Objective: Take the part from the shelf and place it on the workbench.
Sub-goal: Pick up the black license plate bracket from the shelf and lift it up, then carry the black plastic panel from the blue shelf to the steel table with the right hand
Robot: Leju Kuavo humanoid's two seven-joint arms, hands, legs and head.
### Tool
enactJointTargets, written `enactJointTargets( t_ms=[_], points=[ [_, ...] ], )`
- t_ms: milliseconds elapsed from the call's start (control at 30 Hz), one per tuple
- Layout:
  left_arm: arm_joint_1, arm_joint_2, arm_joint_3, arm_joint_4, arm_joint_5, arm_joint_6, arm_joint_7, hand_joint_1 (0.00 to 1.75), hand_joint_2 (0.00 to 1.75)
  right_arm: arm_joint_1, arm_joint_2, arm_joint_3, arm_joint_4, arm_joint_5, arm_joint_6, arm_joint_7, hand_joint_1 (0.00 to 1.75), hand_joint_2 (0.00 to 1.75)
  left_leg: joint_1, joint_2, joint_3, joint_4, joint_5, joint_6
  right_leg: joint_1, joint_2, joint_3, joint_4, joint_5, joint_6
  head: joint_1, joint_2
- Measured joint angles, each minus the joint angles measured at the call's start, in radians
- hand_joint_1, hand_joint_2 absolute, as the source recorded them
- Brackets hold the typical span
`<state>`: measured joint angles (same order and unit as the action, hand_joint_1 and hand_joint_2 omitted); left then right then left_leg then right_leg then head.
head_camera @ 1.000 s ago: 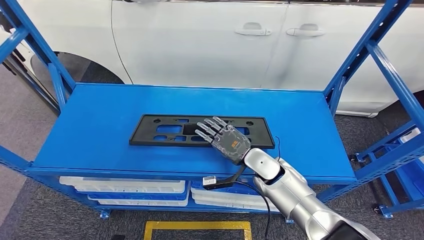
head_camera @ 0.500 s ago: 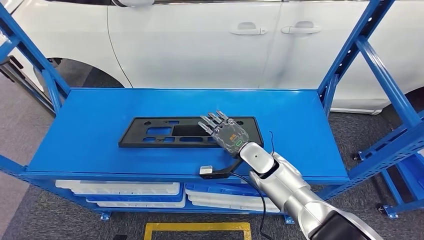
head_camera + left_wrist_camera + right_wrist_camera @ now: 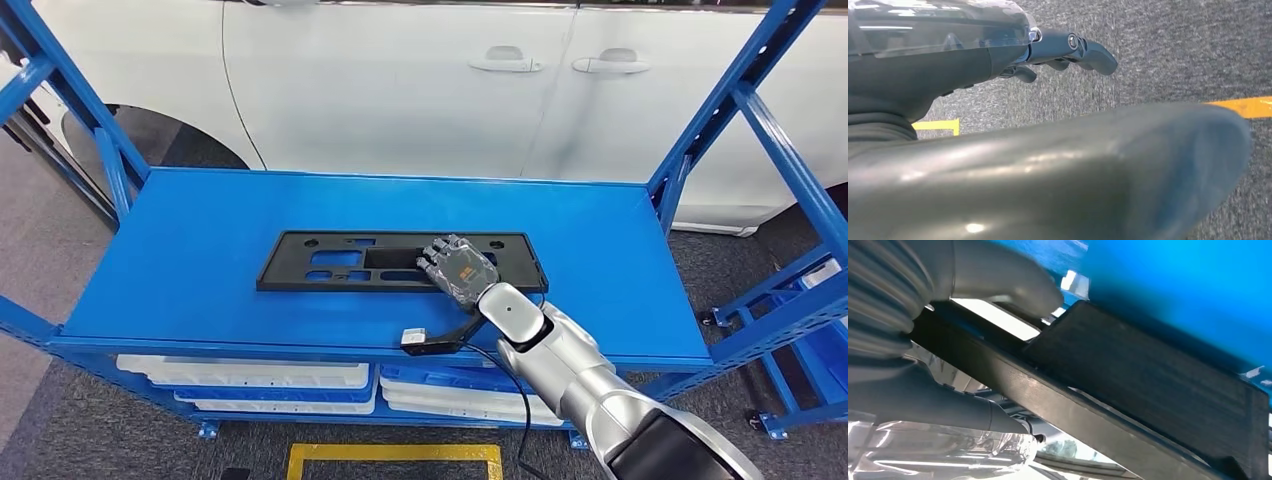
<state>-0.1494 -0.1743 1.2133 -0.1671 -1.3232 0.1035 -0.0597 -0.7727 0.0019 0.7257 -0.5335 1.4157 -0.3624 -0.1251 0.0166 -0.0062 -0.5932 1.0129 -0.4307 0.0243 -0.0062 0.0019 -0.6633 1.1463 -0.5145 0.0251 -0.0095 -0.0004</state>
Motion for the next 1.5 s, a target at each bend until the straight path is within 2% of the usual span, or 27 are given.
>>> enactJointTargets(
  t_ms=[67, 100, 133, 200, 267, 333, 433, 467, 567, 600, 633, 667, 700, 767, 800, 900, 933, 1000, 1067, 1100, 1133, 1167, 1233, 1267, 1333, 1433, 1500],
  points=[
    [0.001, 0.0, 0.0, 0.0, -0.001, 0.0, 0.0, 0.0, 0.0, 0.001, 0.0, 0.0, 0.008, 0.0, -0.001, 0.0, 1.75, 1.75, 0.0, 0.0, -0.001, 0.0, 0.0, 0.002, -0.002, 0.0, -0.061, 0.124, -0.046, 0.005, 0.0, 0.0],
    [0.002, 0.0, 0.0, 0.0, -0.002, 0.0, 0.0, 0.0, 0.0, 0.002, 0.0, 0.0, 0.011, 0.0, -0.001, 0.0, 1.75, 1.75, 0.0, 0.0, 0.0, 0.001, -0.001, 0.002, -0.002, 0.0, -0.075, 0.15, -0.046, 0.005, 0.0, 0.0],
    [0.002, 0.0, 0.0, 0.0, -0.002, 0.0, 0.0, 0.0, 0.0, 0.001, 0.0, 0.0, 0.013, 0.0, -0.002, 0.0, 1.75, 1.75, 0.0, -0.001, 0.001, 0.001, -0.001, 0.001, -0.002, 0.0, -0.069, 0.133, -0.025, 0.003, 0.0, 0.0],
    [0.001, -0.001, 0.0, 0.0, -0.002, -0.001, 0.0, 0.0, 0.0, -0.002, 0.0, 0.0, 0.016, 0.001, -0.002, -0.001, 1.75, 1.75, -0.001, -0.002, 0.004, 0.001, -0.003, -0.001, 0.0, 0.0, -0.011, 0.007, 0.045, -0.006, 0.0, 0.0],
    [0.0, -0.002, 0.0, 0.0, -0.002, -0.001, 0.0, 0.0, 0.0, -0.005, 0.0, 0.001, 0.018, 0.002, -0.002, -0.003, 1.75, 1.75, -0.004, -0.002, 0.004, 0.002, -0.006, -0.007, 0.006, -0.001, 0.042, -0.107, 0.086, -0.018, 0.0, 0.0],
    [-0.001, -0.002, 0.0, 0.0, -0.002, -0.001, 0.0, 0.0, 0.0, -0.006, 0.0, 0.001, 0.019, 0.003, -0.003, -0.004, 1.75, 1.75, -0.005, -0.002, 0.004, 0.001, -0.007, -0.017, 0.012, -0.001, 0.053, -0.136, 0.087, -0.027, 0.0, 0.0],
    [-0.001, -0.003, 0.0, 0.0, -0.002, 0.0, 0.0, 0.0, 0.0, -0.008, 0.001, 0.002, 0.018, 0.005, -0.004, -0.004, 1.75, 1.75, -0.005, -0.001, 0.0, 0.017, -0.022, -0.031, 0.006, -0.002, 0.061, -0.148, 0.093, -0.041, 0.0, 0.0],
    [-0.001, -0.003, 0.0, 0.0, -0.001, 0.0, 0.0, 0.0, 0.0, -0.007, 0.002, 0.002, 0.018, 0.006, -0.005, -0.005, 1.75, 1.75, -0.005, 0.0, -0.014, 0.052, -0.045, -0.035, 0.003, -0.004, 0.064, -0.154, 0.095, -0.045, 0.0, 0.0],
    [0.001, -0.002, 0.0, 0.0, 0.0, 0.001, 0.0, 0.0, 0.0, -0.004, 0.004, 0.002, 0.018, 0.006, -0.006, -0.01, 1.75, 1.75, -0.003, 0.0, -0.1, 0.241, -0.135, -0.043, 0.003, -0.005, 0.065, -0.154, 0.094, -0.052, 0.0, 0.0],
    [0.002, -0.002, 0.0, 0.0, 0.0, 0.002, 0.0, 0.0, 0.0, -0.004, 0.005, 0.002, 0.018, 0.003, -0.008, -0.013, 1.75, 1.75, -0.002, 0.0, -0.117, 0.276, -0.14, -0.046, 0.003, -0.004, 0.065, -0.153, 0.093, -0.052, 0.0, 0.0],
    [0.003, -0.002, 0.0, 0.0, 0.001, 0.002, 0.0, 0.0, 0.0, -0.004, 0.005, 0.002, 0.018, 0.0, -0.01, -0.015, 1.75, 1.75, -0.001, 0.001, -0.117, 0.275, -0.126, -0.047, 0.003, -0.003, 0.066, -0.151, 0.092, -0.052, 0.0, 0.0],
    [0.003, -0.002, 0.0, 0.0, 0.001, 0.003, 0.0, 0.0, 0.0, -0.004, 0.005, 0.002, 0.018, -0.002, -0.014, -0.017, 1.75, 1.75, 0.0, 0.001, -0.1, 0.235, -0.096, -0.048, 0.002, -0.002, 0.066, -0.148, 0.091, -0.05, 0.0, 0.0],
    [0.003, -0.002, 0.0, 0.0, 0.001, 0.003, 0.0, 0.0, 0.0, -0.005, 0.005, 0.001, 0.016, -0.004, -0.017, -0.018, 1.75, 1.75, 0.003, 0.002, -0.068, 0.168, -0.059, -0.048, 0.002, -0.001, 0.066, -0.144, 0.088, -0.047, 0.0, 0.0],
    [0.002, -0.001, 0.0, 0.0, 0.0, 0.004, 0.0, 0.0, 0.0, -0.009, 0.005, 0.001, 0.011, -0.003, -0.021, -0.016, 1.75, 1.75, 0.004, 0.002, -0.015, 0.052, -0.018, -0.044, 0.006, 0.002, 0.06, -0.133, 0.082, -0.038, 0.0, 0.0],
    [0.002, -0.001, 0.0, 0.0, -0.001, 0.004, 0.0, 0.0, 0.0, -0.012, 0.005, 0.001, 0.007, -0.002, -0.023, -0.014, 1.75, 1.75, 0.003, 0.002, -0.005, 0.026, -0.013, -0.038, 0.008, 0.003, 0.056, -0.128, 0.081, -0.033, 0.0, 0.0],
    [0.005, 0.0, 0.0, 0.0, -0.002, 0.006, 0.003, 0.0, 0.0, -0.017, 0.004, 0.001, -0.007, 0.002, -0.025, -0.008, 1.75, 1.75, 0.002, 0.0, -0.007, 0.018, -0.012, -0.019, 0.008, 0.003, 0.049, -0.123, 0.08, -0.019, 0.0, 0.0],
    [0.004, 0.0, 0.0, 0.0, -0.002, 0.007, 0.005, 0.0, 0.0, -0.019, 0.002, 0.001, -0.016, 0.007, -0.026, -0.006, 1.75, 1.75, 0.003, -0.001, -0.007, 0.016, -0.01, -0.013, 0.007, 0.002, 0.043, -0.111, 0.07, -0.014, 0.0, 0.0],
    [0.003, 0.0, 0.0, 0.0, -0.003, 0.008, 0.006, 0.0, 0.0, -0.029, -0.003, 0.0, -0.042, 0.015, -0.02, -0.003, 1.75, 1.75, 0.005, 0.0, -0.007, 0.014, -0.007, -0.004, 0.003, 0.002, 0.006, -0.029, 0.02, -0.004, 0.0, 0.0],
    [0.003, 0.0, 0.0, 0.0, -0.004, 0.009, 0.008, 0.0, 0.0, -0.041, -0.009, -0.003, -0.072, 0.021, -0.009, -0.003, 1.75, 1.75, 0.004, 0.001, -0.008, 0.014, -0.007, -0.001, 0.001, 0.002, -0.058, 0.108, -0.038, 0.003, 0.0, 0.0],
    [0.003, 0.0, 0.0, 0.0, -0.004, 0.01, 0.008, 0.0, 0.0, -0.045, -0.012, -0.005, -0.086, 0.024, -0.006, -0.002, 1.75, 1.75, 0.004, 0.001, -0.007, 0.014, -0.008, 0.0, 0.0, 0.001, -0.08, 0.153, -0.049, 0.004, 0.0, 0.0],
    [0.003, 0.0, 0.0, 0.0, -0.004, 0.011, 0.009, 0.0, 0.0, -0.049, -0.016, -0.006, -0.1, 0.029, -0.005, -0.002, 1.75, 1.75, 0.004, 0.0, -0.006, 0.014, -0.008, 0.0, 0.0, 0.001, -0.088, 0.165, -0.041, 0.003, 0.0, 0.0],
    [0.003, 0.0, 0.0, 0.0, -0.004, 0.012, 0.009, 0.0, 0.0, -0.055, -0.02, -0.007, -0.116, 0.032, -0.003, -0.002, 1.75, 1.75, 0.004, -0.001, -0.005, 0.014, -0.009, 0.0, 0.0, 0.001, -0.075, 0.134, -0.015, 0.0, 0.0, 0.0],
    [0.003, 0.0, -0.003, 0.0, -0.014, 0.017, 0.012, 0.0, 0.0, -0.074, -0.033, -0.011, -0.171, 0.035, 0.009, -0.005, 1.75, 1.75, 0.002, -0.003, -0.004, 0.014, -0.01, -0.002, 0.003, 0.002, -0.014, -0.004, 0.057, -0.012, 0.0, 0.0],
    [0.003, 0.0, -0.006, 0.0, -0.021, 0.019, 0.014, 0.0, 0.0, -0.089, -0.042, -0.013, -0.206, 0.032, 0.021, -0.009, 1.75, 1.75, 0.0, -0.003, -0.006, 0.015, -0.011, -0.005, 0.006, 0.002, 0.013, -0.067, 0.08, -0.018, 0.0, 0.0],
    [0.003, 0.0, -0.01, 0.0, -0.029, 0.022, 0.015, 0.0, 0.0, -0.118, -0.061, -0.021, -0.28, 0.012, 0.051, -0.027, 1.75, 1.75, -0.002, -0.002, -0.009, 0.015, -0.011, -0.013, 0.013, 0.002, 0.036, -0.123, 0.091, -0.027, 0.0, 0.0],
    [0.004, 0.001, -0.011, 0.0, -0.03, 0.022, 0.015, 0.0, 0.0, -0.137, -0.093, -0.035, -0.394, -0.053, 0.112, -0.067, 1.75, 1.75, -0.002, -0.001, -0.011, 0.019, -0.02, -0.027, 0.009, 0.0, 0.041, -0.135, 0.092, -0.037, 0.0, 0.0],
    [0.004, 0.002, -0.013, 0.0, -0.032, 0.022, 0.015, 0.0, 0.0, -0.148, -0.111, -0.052, -0.485, -0.143, 0.172, -0.104, 1.75, 1.75, -0.003, 0.0, -0.037, 0.082, -0.064, -0.036, 0.002, -0.001, 0.047, -0.146, 0.096, -0.045, 0.0, 0.0]
  ],
)
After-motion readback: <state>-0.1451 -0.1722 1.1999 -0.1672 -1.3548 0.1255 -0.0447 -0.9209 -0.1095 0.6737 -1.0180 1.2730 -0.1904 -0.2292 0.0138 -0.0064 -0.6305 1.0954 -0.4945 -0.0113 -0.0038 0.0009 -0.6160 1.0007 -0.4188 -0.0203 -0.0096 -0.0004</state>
